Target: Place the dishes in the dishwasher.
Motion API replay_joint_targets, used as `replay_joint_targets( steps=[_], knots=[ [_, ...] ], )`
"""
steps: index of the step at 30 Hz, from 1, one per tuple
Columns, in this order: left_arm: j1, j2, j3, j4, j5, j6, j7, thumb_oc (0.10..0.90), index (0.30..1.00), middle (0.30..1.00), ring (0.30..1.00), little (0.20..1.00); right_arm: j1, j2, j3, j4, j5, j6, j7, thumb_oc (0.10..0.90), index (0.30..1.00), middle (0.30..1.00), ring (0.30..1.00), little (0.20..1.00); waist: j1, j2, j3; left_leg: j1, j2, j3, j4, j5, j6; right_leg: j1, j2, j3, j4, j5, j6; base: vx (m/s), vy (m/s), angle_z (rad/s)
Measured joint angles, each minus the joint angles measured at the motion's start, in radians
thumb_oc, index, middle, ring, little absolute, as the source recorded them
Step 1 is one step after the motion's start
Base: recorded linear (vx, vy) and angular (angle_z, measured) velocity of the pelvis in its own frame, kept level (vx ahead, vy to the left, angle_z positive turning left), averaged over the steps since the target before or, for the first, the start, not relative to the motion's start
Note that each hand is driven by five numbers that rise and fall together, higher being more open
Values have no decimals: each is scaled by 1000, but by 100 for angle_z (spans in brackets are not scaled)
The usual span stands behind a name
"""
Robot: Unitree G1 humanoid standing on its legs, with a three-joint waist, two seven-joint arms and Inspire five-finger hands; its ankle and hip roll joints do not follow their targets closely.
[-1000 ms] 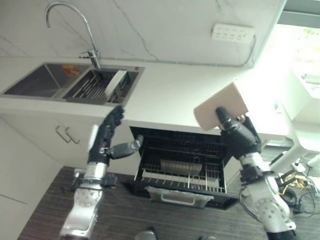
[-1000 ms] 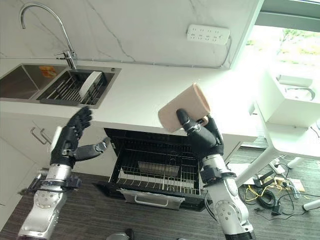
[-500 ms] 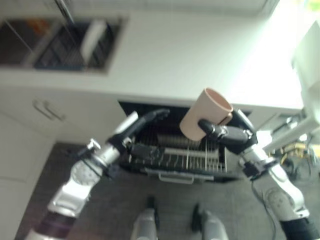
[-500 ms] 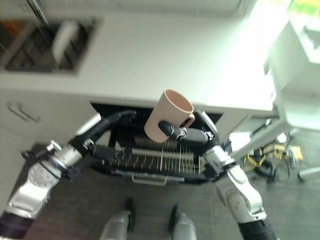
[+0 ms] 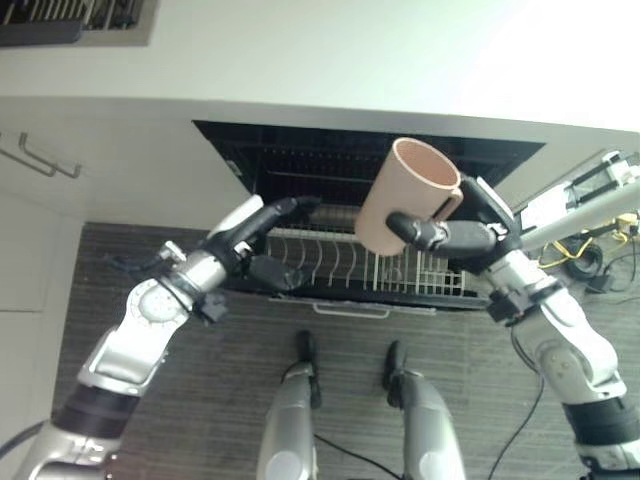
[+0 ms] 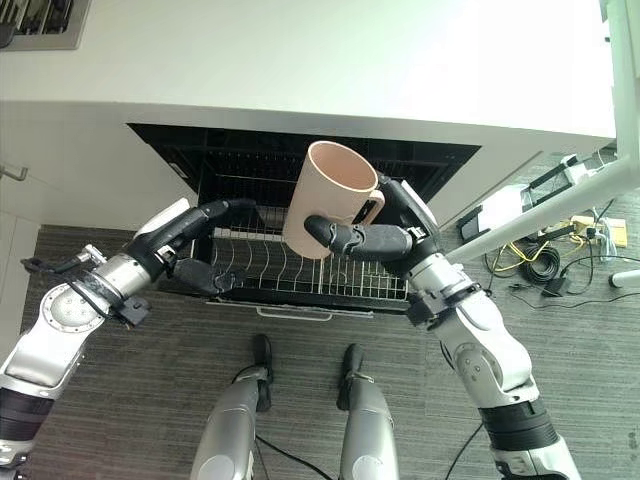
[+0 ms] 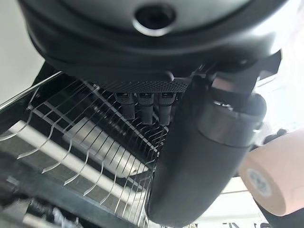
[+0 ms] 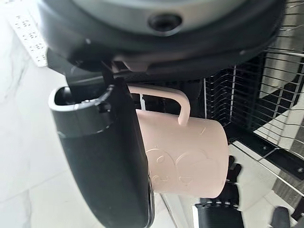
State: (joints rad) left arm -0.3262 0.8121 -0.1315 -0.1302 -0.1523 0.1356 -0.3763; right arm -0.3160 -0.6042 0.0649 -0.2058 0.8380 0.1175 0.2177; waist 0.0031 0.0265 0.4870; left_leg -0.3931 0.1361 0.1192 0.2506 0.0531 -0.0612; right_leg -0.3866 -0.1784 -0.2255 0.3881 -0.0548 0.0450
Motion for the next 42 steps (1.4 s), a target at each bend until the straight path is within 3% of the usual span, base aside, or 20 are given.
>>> replay_joint_targets(
  steps=[10,13,17,20,26,31,42],
  knots=[
    [-77,17,-132,54,25,301,-208,800,900,900,900,900,-55,-61,12,0,-11,41,-7,400,300,300,300,300,-26,3,-2,29,1,26,-6,-8,1,10,0,21,-8,1,2,-27,27,-6],
    [-169,50,-213,114,77,357,-289,800,900,900,900,900,-106,-139,55,2,-10,54,-3,400,300,300,300,300,-39,9,-5,33,2,38,-2,-9,5,12,0,31,-10,10,5,-10,40,-11],
    [-213,26,-232,187,163,409,-363,800,900,900,900,900,-136,-141,74,3,-10,63,4,400,300,300,300,300,-59,9,-6,43,2,50,-1,-13,9,17,2,42,-14,12,7,-15,38,-8],
    [-231,21,-251,197,257,410,-439,800,900,900,900,900,-136,-141,81,3,-10,80,14,400,300,300,300,300,-71,9,-6,55,4,54,-6,-13,9,26,5,46,-22,13,7,-9,31,-6],
    [-273,-11,-299,208,518,402,-691,800,900,900,900,900,-143,-143,83,3,-11,107,27,400,300,300,300,300,-89,16,-9,66,15,72,-12,-15,7,29,20,61,-37,24,2,2,36,-11],
    [-256,-12,-309,170,606,403,-851,800,900,900,900,900,-145,-148,85,25,-13,117,32,400,300,300,300,300,-104,17,-10,68,18,76,-14,-15,7,29,22,63,-40,24,1,-4,32,-2],
    [-201,-35,-283,161,597,403,-870,800,900,900,900,900,-114,-158,85,291,-93,143,-4,400,300,300,300,300,-92,23,-13,89,18,69,-32,-15,5,57,27,53,-60,23,0,7,-17,2]
  ],
)
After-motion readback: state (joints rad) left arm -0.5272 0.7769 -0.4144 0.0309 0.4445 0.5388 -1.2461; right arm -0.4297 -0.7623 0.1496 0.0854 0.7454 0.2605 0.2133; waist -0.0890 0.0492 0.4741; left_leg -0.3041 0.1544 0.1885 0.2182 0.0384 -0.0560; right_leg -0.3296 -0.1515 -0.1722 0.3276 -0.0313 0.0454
